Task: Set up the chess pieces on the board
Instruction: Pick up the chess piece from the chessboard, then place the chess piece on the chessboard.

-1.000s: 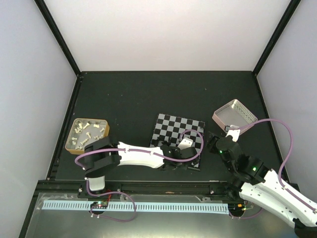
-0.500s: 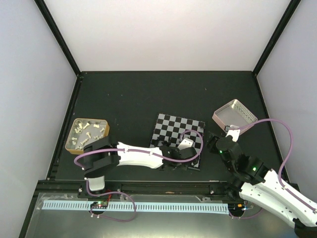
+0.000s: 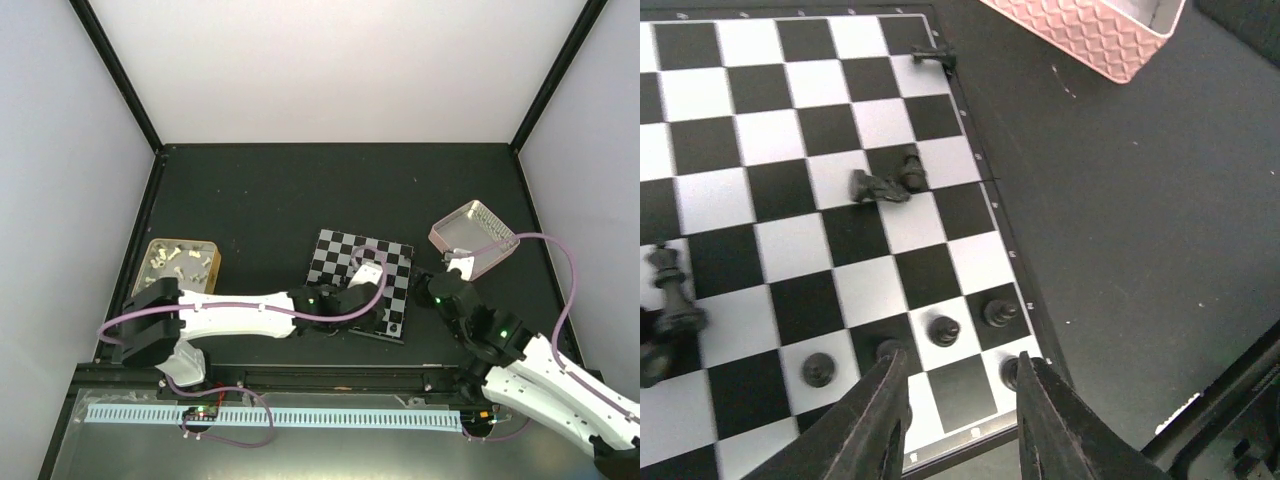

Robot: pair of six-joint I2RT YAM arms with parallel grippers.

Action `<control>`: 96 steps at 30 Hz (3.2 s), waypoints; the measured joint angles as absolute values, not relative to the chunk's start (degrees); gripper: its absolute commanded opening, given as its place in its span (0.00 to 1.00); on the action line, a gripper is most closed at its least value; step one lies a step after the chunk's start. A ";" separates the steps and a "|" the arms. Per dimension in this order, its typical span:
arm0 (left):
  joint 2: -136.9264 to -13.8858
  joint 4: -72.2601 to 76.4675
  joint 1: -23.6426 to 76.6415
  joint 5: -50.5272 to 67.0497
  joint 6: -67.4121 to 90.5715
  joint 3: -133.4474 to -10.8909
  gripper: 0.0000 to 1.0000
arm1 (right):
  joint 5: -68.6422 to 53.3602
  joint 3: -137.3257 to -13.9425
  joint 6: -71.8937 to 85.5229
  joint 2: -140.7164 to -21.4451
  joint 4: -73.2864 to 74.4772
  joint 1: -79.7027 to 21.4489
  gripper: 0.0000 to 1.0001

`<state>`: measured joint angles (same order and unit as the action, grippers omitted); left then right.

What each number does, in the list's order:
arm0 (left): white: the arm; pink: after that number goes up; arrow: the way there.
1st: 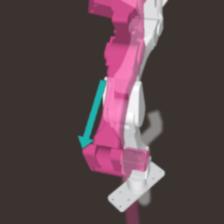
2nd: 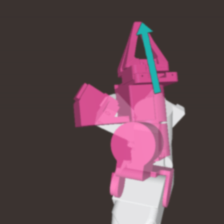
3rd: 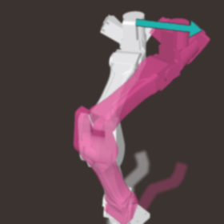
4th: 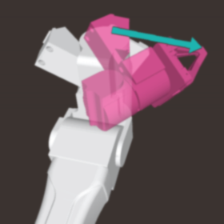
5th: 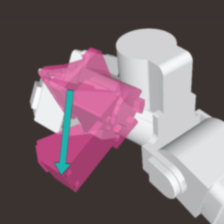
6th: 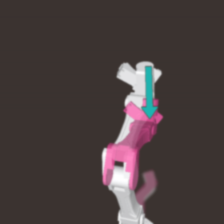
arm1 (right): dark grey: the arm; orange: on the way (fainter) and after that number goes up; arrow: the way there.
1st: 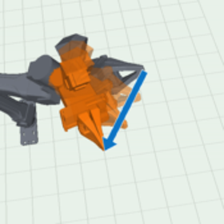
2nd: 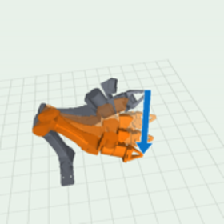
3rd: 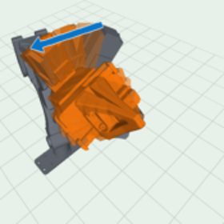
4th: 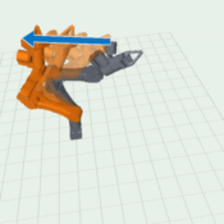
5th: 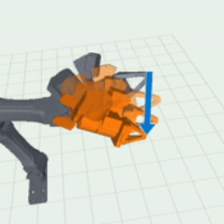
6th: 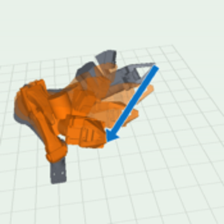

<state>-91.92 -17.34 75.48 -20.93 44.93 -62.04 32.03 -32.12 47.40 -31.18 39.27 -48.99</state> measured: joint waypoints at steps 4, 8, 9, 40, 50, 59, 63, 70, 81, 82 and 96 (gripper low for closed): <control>-86.46 -17.17 73.63 -21.67 44.73 -58.08 0.35 | 28.05 -32.10 43.70 -36.12 35.24 -46.68 0.60; -80.34 -16.95 69.60 -21.91 44.53 -52.49 0.37 | 20.67 -32.10 38.57 -44.40 29.87 -41.85 0.51; -78.78 -16.73 68.42 -21.85 44.47 -50.94 0.37 | 18.55 -32.08 37.32 -46.94 28.51 -40.56 0.50; -60.14 -9.17 55.86 -14.44 40.86 -35.11 0.41 | 10.26 -40.80 36.36 -82.50 24.25 -33.85 0.45; -59.94 -9.08 55.83 -13.28 40.86 -35.09 0.37 | 8.91 -40.88 36.23 -82.56 25.65 -34.92 0.38; -59.94 -9.13 55.83 -12.67 40.88 -35.09 0.37 | 8.69 -40.36 36.14 -82.28 25.28 -35.44 0.28; -59.92 -9.15 55.83 -12.56 40.91 -35.09 0.37 | 9.10 -40.32 36.14 -82.28 25.26 -35.73 0.28; -59.35 -9.17 55.83 -12.43 40.93 -35.09 0.38 | 10.79 -40.27 36.05 -82.96 24.38 -36.40 0.16; -57.91 -9.17 55.77 -11.99 40.99 -35.09 0.45 | 12.12 -37.04 35.03 -77.71 23.66 -37.91 0.13; -57.69 -9.10 55.57 -11.60 41.01 -35.09 0.47 | 11.60 -35.92 34.30 -75.09 22.81 -37.91 0.13; -52.90 -3.51 46.59 10.87 47.70 -35.24 0.78 | -23.40 -27.73 21.65 -50.11 -4.58 -37.91 0.17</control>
